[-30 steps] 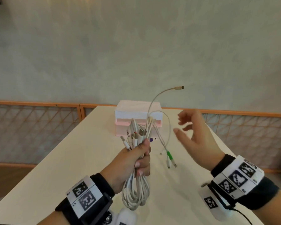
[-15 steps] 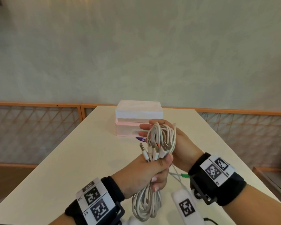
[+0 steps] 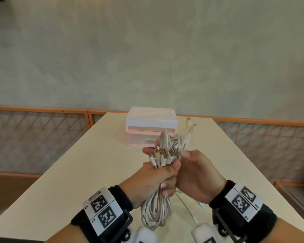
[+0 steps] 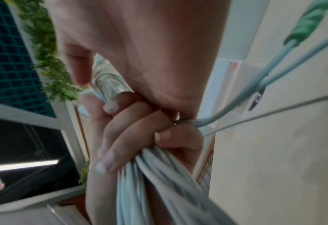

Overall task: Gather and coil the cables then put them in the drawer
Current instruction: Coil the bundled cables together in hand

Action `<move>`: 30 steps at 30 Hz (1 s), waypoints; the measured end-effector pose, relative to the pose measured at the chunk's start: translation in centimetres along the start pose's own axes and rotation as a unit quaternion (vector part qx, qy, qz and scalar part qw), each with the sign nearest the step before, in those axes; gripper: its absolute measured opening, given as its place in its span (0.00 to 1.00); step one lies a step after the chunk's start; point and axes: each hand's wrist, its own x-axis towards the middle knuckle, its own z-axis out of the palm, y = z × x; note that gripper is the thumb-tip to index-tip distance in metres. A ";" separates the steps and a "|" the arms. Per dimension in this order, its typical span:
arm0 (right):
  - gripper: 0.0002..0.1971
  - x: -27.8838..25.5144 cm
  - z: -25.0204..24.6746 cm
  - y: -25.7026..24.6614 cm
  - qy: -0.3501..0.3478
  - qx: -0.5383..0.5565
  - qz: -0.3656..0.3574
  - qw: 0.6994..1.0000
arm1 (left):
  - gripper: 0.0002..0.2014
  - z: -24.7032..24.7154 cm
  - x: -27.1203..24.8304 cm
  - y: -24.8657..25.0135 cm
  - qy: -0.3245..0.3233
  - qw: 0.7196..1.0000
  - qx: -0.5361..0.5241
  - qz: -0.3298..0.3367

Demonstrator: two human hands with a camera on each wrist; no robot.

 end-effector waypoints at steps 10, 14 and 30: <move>0.13 0.1 1.1 1.1 0.155 -0.237 -0.047 0.958 | 0.10 0.3 -0.3 1.1 0.003 0.946 0.323 -0.024; 0.12 0.4 0.9 0.9 0.193 -0.216 -0.071 0.955 | 0.12 0.5 -0.2 0.7 0.012 0.954 0.298 -0.007; 0.13 1.7 0.2 -1.6 0.296 0.041 -0.221 0.928 | 0.21 -1.7 -1.5 -1.8 0.154 0.981 0.120 -0.016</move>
